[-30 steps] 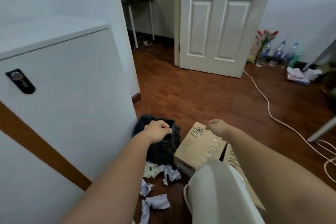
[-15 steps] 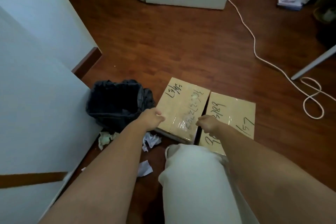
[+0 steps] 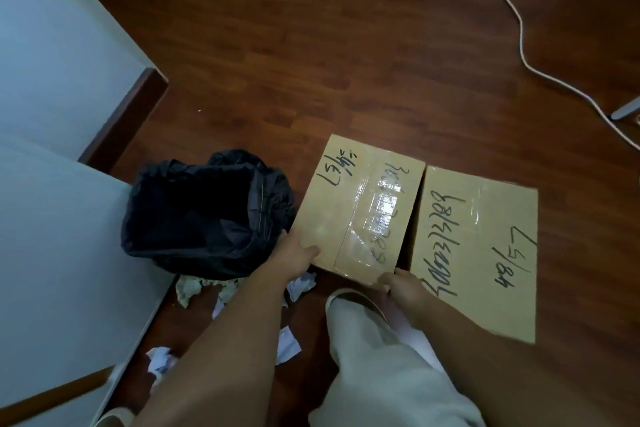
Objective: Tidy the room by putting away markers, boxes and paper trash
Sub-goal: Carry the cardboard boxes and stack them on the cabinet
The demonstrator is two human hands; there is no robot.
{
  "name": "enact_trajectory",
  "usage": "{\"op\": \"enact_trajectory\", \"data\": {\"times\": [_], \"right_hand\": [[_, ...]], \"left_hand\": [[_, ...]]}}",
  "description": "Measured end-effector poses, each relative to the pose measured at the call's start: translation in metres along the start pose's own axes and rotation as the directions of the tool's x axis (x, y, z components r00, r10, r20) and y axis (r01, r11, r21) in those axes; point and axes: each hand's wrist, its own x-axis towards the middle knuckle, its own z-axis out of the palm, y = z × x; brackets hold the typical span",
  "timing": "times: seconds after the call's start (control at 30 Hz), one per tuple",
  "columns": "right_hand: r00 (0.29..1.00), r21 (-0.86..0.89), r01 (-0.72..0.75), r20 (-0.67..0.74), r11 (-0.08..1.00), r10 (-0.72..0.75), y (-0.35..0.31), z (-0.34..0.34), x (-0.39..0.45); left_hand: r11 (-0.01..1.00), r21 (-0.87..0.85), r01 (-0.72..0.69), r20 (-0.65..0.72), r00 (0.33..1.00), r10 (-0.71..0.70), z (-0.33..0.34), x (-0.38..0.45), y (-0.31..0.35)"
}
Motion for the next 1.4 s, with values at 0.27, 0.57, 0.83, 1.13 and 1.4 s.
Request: {"op": "enact_trajectory", "data": {"times": [0.27, 0.57, 0.83, 1.13, 1.4], "right_hand": [[0.99, 0.124, -0.091, 0.118, 0.988, 0.076, 0.005, 0.004, 0.01], [0.991, 0.21, 0.072, -0.127, 0.975, -0.046, -0.023, -0.017, -0.011], [0.938, 0.3, 0.29, -0.28, 0.909, -0.206, -0.052, -0.02, -0.063], [0.717, 0.239, 0.694, -0.319, 0.679, -0.62, -0.141, -0.045, -0.182], [0.361, 0.368, 0.896, -0.277, 0.249, -0.89, -0.184, -0.02, -0.345]], "left_hand": [[0.967, -0.214, 0.138, 0.014, 0.99, -0.138, -0.001, 0.038, -0.008], [0.889, -0.456, -0.046, -0.09, 0.996, 0.005, 0.002, 0.013, 0.018], [0.82, -0.54, -0.191, -0.185, 0.977, 0.106, -0.019, -0.04, 0.048], [0.549, -0.671, -0.498, -0.432, 0.865, 0.256, -0.08, -0.158, 0.121], [0.366, -0.402, -0.839, -0.748, 0.531, 0.398, -0.173, -0.338, 0.156]]}}
